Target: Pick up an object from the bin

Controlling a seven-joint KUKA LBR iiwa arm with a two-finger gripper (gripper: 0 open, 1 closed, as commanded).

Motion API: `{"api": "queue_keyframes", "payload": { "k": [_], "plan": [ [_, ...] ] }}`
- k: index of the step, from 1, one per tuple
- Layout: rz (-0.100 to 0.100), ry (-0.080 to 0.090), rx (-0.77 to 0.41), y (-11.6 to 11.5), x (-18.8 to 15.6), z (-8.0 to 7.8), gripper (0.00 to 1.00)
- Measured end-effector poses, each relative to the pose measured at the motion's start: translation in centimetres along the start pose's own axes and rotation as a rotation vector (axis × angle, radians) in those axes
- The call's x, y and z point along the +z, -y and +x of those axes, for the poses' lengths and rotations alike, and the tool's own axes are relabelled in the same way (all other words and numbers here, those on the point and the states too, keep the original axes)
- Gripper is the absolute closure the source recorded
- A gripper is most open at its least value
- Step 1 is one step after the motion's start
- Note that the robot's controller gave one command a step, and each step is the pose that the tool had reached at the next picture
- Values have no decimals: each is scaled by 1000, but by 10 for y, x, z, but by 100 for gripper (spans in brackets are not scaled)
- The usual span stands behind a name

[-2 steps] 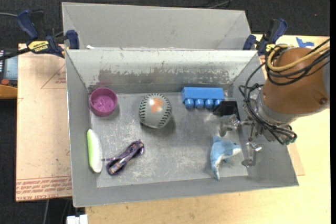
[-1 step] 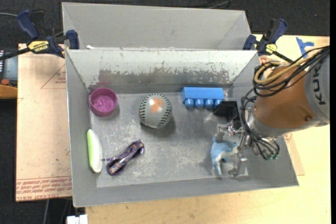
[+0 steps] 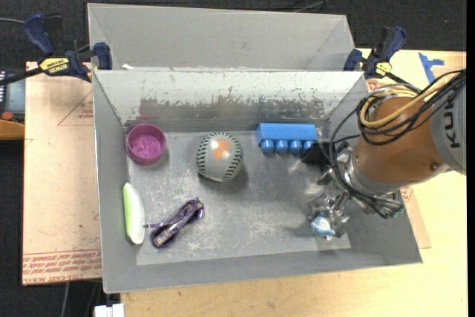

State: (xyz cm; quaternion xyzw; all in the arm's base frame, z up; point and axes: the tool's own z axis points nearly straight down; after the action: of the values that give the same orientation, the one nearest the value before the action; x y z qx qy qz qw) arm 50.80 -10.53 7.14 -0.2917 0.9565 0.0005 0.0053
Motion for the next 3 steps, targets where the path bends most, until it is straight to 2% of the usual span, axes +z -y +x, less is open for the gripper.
{"api": "queue_keyframes", "payload": {
  "k": [2,3],
  "plan": [
    [-2,-2,1,-1,-2,0,100],
    [-9,-7,1,-2,-18,2,100]
  ]
}}
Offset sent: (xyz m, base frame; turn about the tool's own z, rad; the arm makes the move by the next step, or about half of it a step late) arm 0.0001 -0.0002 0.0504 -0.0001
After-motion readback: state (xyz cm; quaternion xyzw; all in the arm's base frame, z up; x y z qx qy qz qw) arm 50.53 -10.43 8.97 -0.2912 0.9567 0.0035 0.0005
